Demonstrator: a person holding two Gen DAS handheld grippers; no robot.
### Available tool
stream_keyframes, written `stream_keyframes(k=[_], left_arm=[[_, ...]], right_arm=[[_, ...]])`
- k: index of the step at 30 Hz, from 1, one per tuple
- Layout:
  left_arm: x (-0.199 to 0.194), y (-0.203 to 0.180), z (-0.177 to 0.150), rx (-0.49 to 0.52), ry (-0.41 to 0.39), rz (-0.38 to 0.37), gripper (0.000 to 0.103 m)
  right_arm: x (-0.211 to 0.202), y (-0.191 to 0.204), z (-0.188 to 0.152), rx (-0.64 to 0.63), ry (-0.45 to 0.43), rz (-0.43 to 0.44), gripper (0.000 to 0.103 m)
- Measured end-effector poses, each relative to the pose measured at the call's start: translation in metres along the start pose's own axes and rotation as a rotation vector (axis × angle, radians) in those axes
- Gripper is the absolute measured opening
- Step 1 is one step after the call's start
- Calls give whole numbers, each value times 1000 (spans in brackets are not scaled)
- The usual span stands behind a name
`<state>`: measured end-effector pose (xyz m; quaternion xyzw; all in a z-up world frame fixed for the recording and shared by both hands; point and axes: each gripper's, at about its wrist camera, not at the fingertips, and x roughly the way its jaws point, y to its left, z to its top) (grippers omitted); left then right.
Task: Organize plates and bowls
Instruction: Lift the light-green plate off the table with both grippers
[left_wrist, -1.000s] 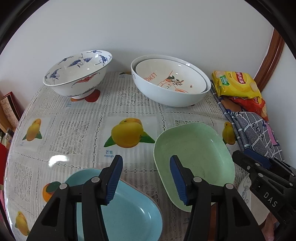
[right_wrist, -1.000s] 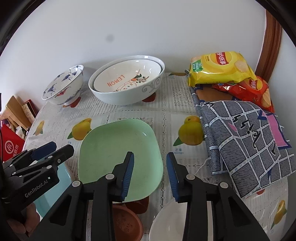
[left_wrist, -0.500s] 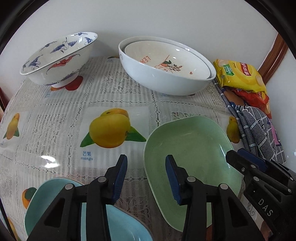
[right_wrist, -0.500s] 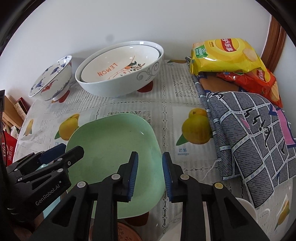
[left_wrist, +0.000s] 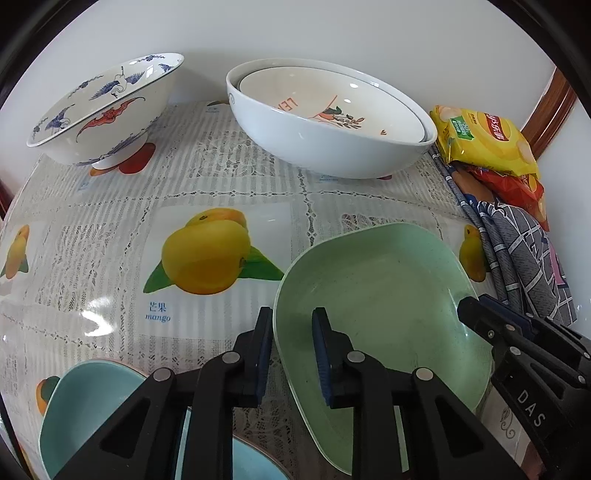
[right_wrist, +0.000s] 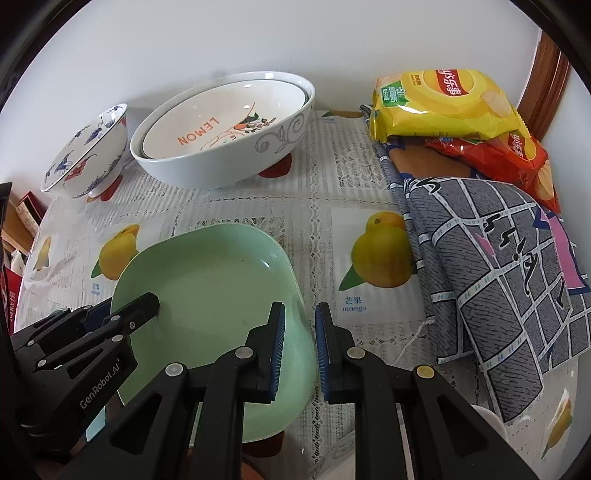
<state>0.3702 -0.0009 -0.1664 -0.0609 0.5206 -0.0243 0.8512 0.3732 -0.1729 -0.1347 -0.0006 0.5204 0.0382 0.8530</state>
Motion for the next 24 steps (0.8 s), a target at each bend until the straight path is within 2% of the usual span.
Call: stream_keyframes(k=[2, 4, 11, 24], left_arm=[[1, -2, 1, 3, -2, 7, 18], [-1, -1, 0, 6, -9, 11, 15], [-11, 6, 0, -18, -37, -35, 13], [-90, -1, -16, 16, -145, -41, 13]], right_arm=[[4, -1, 0, 5, 15, -10, 16], [7, -2, 0, 14, 30, -26, 10], [-6, -4, -1, 20, -36, 4, 9], [-88, -2, -22, 37, -176, 24, 7]])
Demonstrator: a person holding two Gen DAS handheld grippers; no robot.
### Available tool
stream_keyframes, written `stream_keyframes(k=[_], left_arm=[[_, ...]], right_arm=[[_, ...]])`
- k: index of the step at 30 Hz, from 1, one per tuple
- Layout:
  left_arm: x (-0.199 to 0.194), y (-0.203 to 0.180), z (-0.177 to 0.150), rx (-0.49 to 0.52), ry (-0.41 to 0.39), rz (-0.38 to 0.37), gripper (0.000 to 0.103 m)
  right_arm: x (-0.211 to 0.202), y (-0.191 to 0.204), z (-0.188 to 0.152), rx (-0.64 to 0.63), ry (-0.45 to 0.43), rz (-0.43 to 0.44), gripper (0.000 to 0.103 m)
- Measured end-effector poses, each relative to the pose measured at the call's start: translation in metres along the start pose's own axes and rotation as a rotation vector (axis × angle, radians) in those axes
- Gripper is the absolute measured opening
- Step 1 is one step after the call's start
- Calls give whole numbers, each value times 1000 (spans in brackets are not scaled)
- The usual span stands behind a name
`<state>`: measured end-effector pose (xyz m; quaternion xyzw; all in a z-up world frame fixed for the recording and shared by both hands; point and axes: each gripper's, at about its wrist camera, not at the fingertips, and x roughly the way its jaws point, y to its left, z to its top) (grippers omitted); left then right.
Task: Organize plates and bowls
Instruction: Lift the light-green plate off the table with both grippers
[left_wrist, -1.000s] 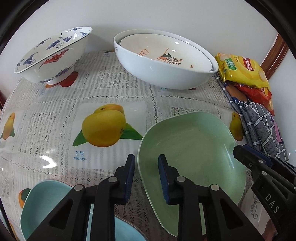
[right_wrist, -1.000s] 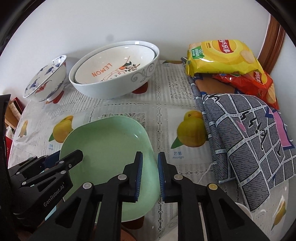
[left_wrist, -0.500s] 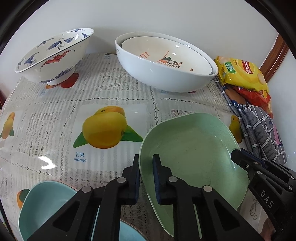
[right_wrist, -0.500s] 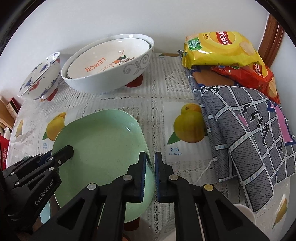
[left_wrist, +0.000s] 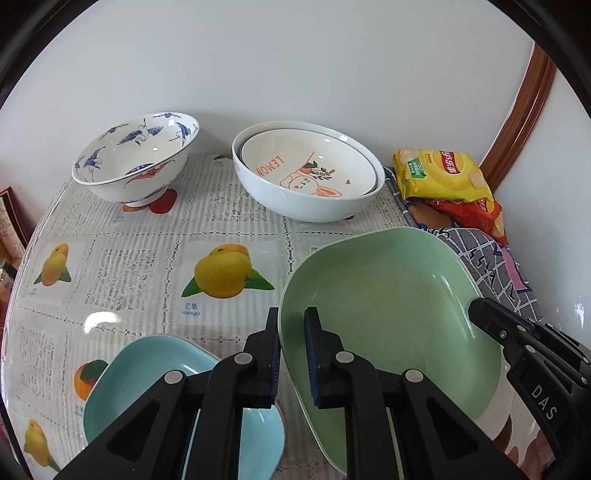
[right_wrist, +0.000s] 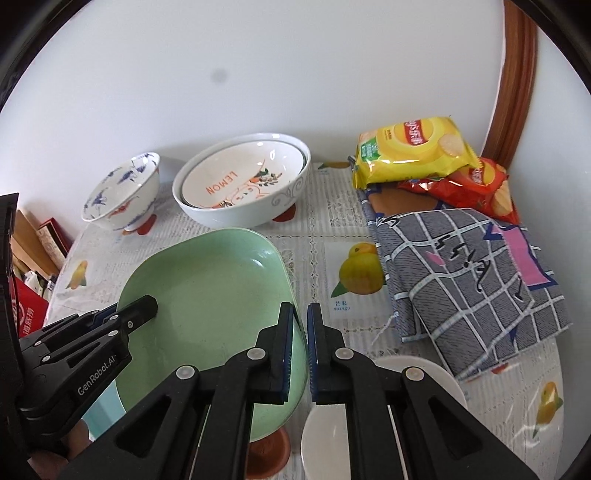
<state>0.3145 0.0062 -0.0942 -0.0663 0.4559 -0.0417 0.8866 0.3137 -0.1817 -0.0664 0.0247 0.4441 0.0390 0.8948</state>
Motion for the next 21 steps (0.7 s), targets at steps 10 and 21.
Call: stream_keyframes(k=[10, 21], left_arm=[[-67, -17, -26, 19, -70, -10, 12], [-107, -23, -53, 23, -103, -22, 12]], right_arm=[[-74, -3, -28, 13, -76, 2, 7], [-122, -6, -57, 30, -113, 9, 7]])
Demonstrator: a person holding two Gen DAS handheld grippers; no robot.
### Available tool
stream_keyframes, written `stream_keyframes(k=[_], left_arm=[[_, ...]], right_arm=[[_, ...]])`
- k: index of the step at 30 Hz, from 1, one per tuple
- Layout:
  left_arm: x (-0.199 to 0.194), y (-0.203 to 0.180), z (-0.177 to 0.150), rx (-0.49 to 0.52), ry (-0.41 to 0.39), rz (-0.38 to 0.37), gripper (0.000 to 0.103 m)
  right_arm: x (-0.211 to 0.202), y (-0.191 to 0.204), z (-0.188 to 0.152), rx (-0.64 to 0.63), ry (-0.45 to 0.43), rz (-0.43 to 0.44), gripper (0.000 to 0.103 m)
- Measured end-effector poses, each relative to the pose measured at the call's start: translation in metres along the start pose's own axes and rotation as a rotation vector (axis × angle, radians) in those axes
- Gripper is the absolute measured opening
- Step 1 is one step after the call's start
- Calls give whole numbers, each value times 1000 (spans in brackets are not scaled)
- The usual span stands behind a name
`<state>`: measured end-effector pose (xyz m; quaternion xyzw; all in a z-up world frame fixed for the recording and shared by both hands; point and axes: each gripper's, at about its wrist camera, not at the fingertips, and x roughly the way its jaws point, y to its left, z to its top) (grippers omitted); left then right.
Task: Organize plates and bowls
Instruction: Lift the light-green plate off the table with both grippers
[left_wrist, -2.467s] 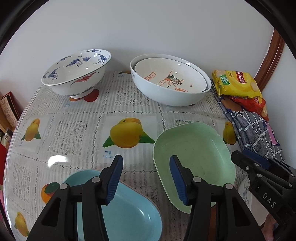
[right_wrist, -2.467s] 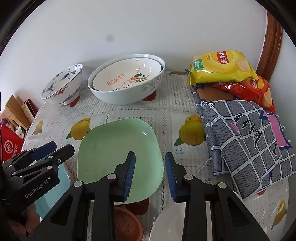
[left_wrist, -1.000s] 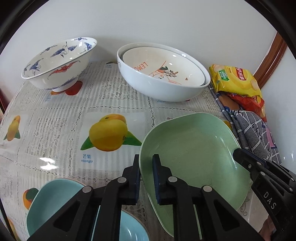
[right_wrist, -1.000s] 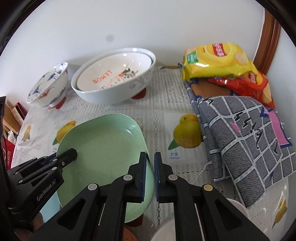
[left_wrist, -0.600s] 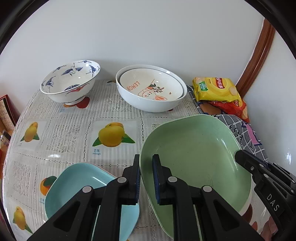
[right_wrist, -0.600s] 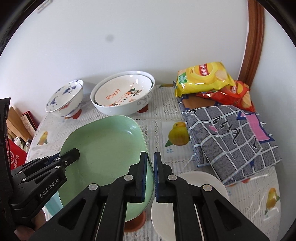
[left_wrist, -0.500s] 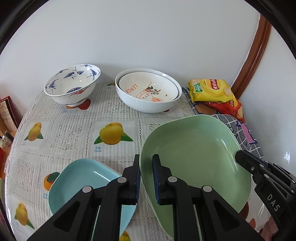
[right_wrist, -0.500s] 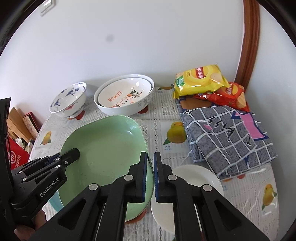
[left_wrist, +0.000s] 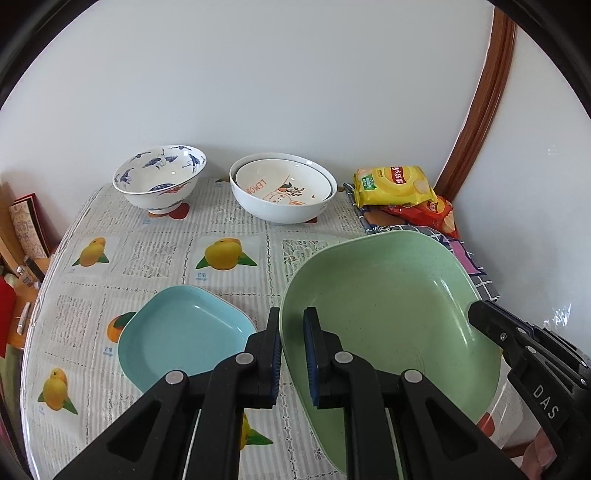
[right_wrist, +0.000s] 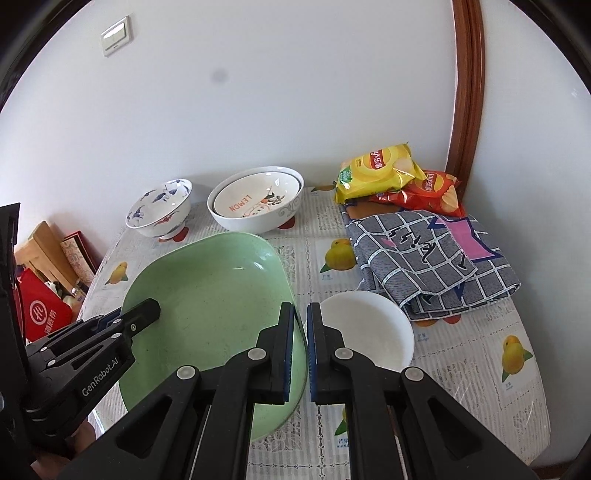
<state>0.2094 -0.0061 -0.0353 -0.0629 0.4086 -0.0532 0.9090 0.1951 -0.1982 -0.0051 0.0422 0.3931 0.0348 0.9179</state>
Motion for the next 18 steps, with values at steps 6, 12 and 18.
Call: stream_keyframes(k=[6, 12, 18], left_arm=[[-12, 0, -6, 4, -7, -1, 11], [-19, 3, -9, -2, -13, -3, 11], [-24, 6, -11, -10, -16, -2, 11]], right_arm=[[-13, 1, -11, 12, -5, 6, 7], [-19, 5, -16, 21, -7, 11, 7], [-24, 10, -20, 16, -11, 16, 7]])
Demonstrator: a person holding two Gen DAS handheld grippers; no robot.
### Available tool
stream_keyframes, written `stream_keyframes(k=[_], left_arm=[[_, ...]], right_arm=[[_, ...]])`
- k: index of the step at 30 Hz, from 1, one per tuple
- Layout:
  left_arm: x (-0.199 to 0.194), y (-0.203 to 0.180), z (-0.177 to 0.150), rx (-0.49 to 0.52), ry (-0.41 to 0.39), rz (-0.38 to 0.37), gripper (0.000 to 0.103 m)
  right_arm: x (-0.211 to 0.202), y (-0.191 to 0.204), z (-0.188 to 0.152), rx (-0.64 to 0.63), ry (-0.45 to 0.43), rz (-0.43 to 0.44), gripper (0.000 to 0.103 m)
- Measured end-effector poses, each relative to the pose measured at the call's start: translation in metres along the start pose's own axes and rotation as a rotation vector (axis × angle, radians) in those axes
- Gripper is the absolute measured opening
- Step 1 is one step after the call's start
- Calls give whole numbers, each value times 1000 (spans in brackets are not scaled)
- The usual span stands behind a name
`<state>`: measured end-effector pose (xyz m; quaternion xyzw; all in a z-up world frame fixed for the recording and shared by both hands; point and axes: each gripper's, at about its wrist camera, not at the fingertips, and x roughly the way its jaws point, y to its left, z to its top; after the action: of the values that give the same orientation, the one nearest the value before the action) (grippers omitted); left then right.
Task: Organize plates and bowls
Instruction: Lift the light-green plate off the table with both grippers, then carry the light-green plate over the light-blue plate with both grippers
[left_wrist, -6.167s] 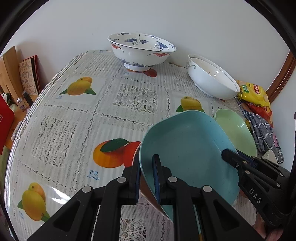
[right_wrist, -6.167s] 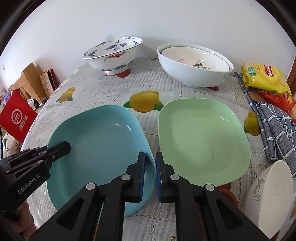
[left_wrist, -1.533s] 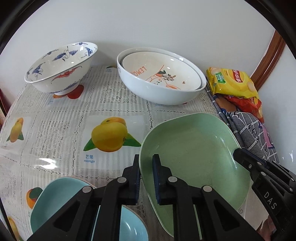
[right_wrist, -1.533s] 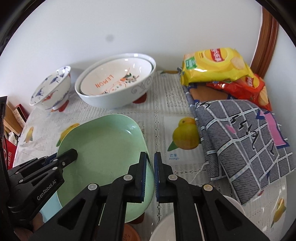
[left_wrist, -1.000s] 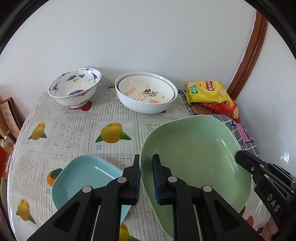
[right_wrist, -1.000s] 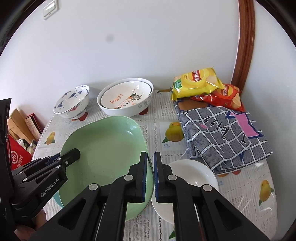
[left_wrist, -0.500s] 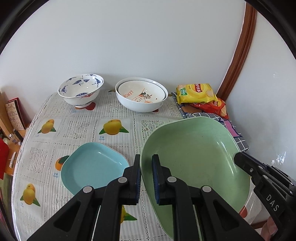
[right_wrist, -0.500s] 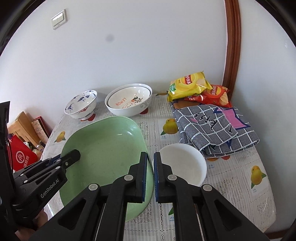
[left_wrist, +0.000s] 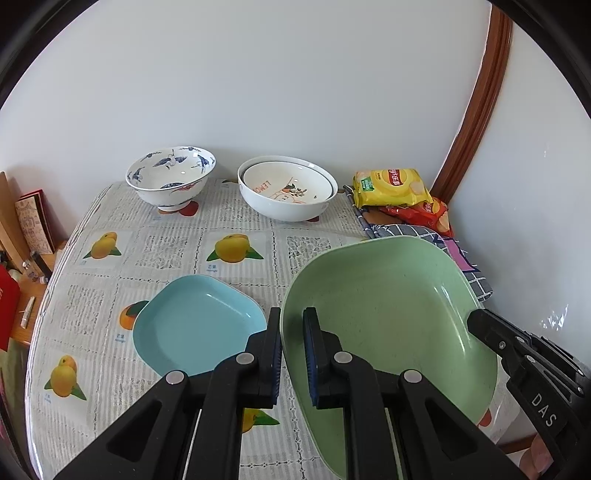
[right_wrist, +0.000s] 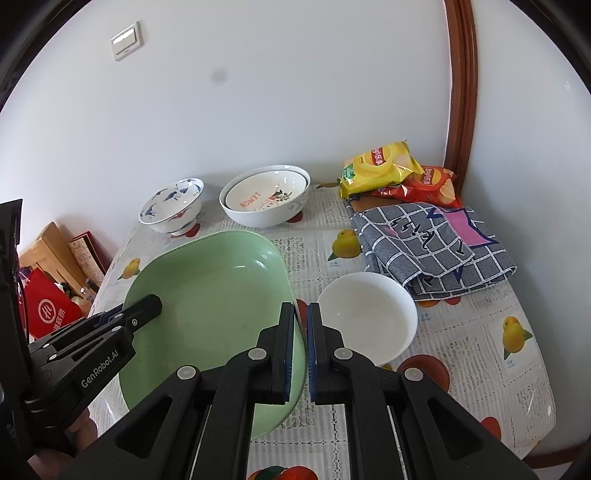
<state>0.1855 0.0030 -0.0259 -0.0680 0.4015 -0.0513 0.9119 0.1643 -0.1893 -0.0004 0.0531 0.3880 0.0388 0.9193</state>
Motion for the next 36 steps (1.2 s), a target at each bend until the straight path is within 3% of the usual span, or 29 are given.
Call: stream_keyframes(k=[15, 36], left_arm=[[-8, 10, 4, 2, -9, 36, 11], [-1, 31, 9, -35, 1, 29, 11]], right_arm=[[2, 11, -2, 13, -9, 29, 6], [12, 30, 2, -4, -9, 33, 7]])
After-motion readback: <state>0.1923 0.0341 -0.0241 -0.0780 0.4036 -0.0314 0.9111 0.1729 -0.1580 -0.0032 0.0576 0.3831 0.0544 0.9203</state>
